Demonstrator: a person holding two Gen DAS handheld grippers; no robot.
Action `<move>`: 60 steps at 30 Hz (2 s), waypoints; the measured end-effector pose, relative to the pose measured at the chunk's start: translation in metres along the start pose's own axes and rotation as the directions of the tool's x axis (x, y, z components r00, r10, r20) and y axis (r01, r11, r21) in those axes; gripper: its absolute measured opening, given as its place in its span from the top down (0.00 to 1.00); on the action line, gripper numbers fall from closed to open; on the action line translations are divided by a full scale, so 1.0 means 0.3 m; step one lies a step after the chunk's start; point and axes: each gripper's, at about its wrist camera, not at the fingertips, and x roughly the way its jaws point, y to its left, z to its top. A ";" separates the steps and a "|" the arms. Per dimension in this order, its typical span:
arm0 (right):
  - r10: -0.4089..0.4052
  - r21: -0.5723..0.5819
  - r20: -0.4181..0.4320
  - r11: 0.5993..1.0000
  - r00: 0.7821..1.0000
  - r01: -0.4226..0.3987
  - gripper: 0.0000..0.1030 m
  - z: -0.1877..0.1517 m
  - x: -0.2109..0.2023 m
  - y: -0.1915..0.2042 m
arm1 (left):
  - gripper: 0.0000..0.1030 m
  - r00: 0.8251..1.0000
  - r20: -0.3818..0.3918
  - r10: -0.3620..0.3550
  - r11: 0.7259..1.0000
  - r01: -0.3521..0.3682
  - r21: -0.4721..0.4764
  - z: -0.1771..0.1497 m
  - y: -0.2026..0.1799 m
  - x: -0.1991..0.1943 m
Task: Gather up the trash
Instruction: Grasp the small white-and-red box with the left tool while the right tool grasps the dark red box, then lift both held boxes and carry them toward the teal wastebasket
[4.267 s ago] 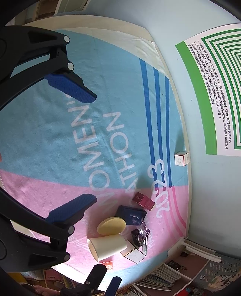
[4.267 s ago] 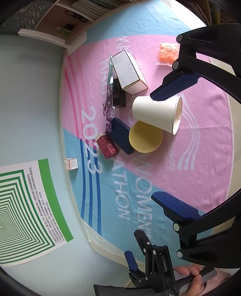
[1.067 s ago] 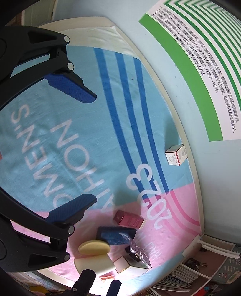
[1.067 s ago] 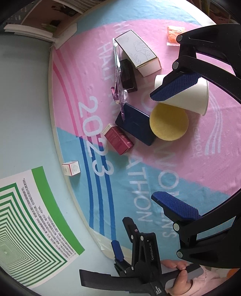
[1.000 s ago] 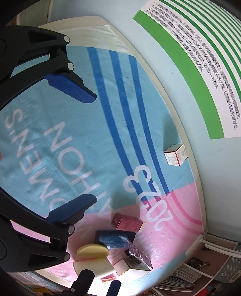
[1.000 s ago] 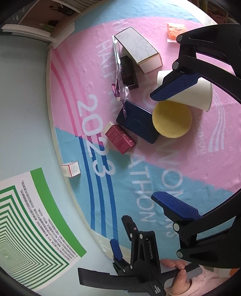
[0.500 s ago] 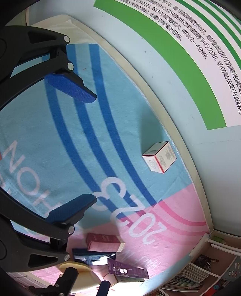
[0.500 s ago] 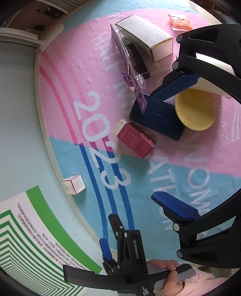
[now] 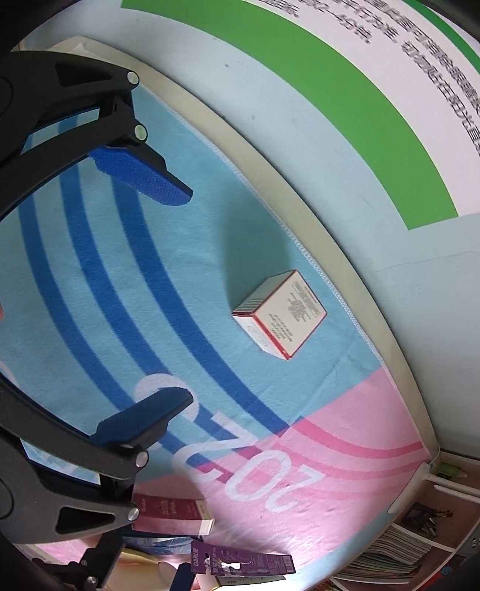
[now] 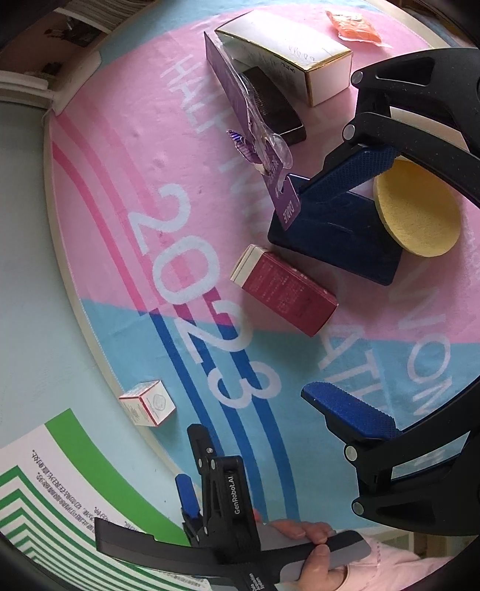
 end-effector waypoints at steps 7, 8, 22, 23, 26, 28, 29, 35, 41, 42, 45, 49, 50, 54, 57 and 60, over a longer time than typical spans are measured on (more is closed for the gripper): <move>-0.018 0.026 -0.008 1.000 1.000 0.018 0.07 -0.008 0.044 -0.032 | 0.06 1.000 0.014 -0.016 0.999 0.016 0.032 0.079 -0.010 0.040; -0.024 0.026 -0.011 0.999 1.000 0.024 0.07 -0.009 0.051 -0.036 | 0.06 1.000 0.015 -0.017 0.999 0.017 0.037 0.089 -0.011 0.045; -0.102 -0.050 0.009 0.994 0.995 0.102 0.20 0.034 0.133 0.036 | 0.17 0.998 -0.002 -0.061 0.998 0.061 0.013 0.180 -0.020 0.146; -0.106 -0.056 0.013 0.993 0.994 0.106 0.24 0.038 0.135 0.044 | 0.23 0.998 -0.012 -0.067 0.998 0.067 0.008 0.185 -0.021 0.155; -0.124 -0.083 0.017 0.989 0.992 0.125 0.39 0.050 0.142 0.073 | 0.35 0.997 -0.036 -0.072 0.997 0.072 -0.004 0.191 -0.018 0.177; -0.121 -0.095 0.021 0.988 0.992 0.122 0.55 0.057 0.150 0.092 | 0.45 0.996 -0.044 -0.079 0.997 0.079 -0.005 0.183 -0.009 0.179; -0.108 -0.095 0.011 0.990 0.994 0.109 0.62 0.060 0.155 0.096 | 0.54 0.996 -0.047 -0.081 0.997 0.081 -0.002 0.182 -0.009 0.181; -0.059 -0.052 -0.018 0.997 0.998 0.058 0.71 0.048 0.166 0.080 | 0.73 0.996 -0.031 -0.088 0.996 0.089 0.020 0.200 -0.025 0.184; -0.026 -0.017 -0.023 1.000 0.999 0.025 0.72 0.046 0.164 0.060 | 0.87 0.995 -0.024 -0.101 0.994 0.102 0.035 0.210 -0.046 0.188; -0.021 -0.013 -0.024 1.000 0.999 0.021 0.72 0.042 0.156 0.044 | 0.84 0.995 -0.027 -0.100 0.994 0.100 0.035 0.191 -0.047 0.177; -0.017 -0.014 -0.022 1.000 1.000 0.017 0.72 0.035 0.147 0.028 | 0.84 0.995 -0.027 -0.093 0.995 0.094 0.040 0.186 -0.040 0.168; -0.007 -0.007 -0.026 1.000 1.000 0.007 0.70 0.019 0.145 0.016 | 0.15 0.998 -0.006 -0.058 0.998 0.058 0.030 0.185 -0.027 0.161; 0.003 -0.003 -0.032 1.000 0.999 -0.003 0.69 0.018 0.149 0.014 | 0.08 0.999 0.021 -0.049 0.998 0.048 0.029 0.188 -0.027 0.154; 0.005 -0.006 -0.035 1.000 0.999 -0.005 0.56 0.002 0.142 0.000 | 0.08 0.998 0.035 -0.054 0.997 0.052 0.051 0.219 -0.038 0.166; 0.009 -0.006 -0.026 1.000 1.000 -0.010 0.39 0.007 0.139 0.001 | 0.08 0.998 0.016 -0.062 0.996 0.061 0.057 0.262 -0.069 0.203; 0.005 -0.010 -0.017 1.000 1.000 -0.005 0.39 0.019 0.145 0.010 | 0.17 0.998 0.021 -0.060 0.997 0.059 0.059 0.284 -0.086 0.222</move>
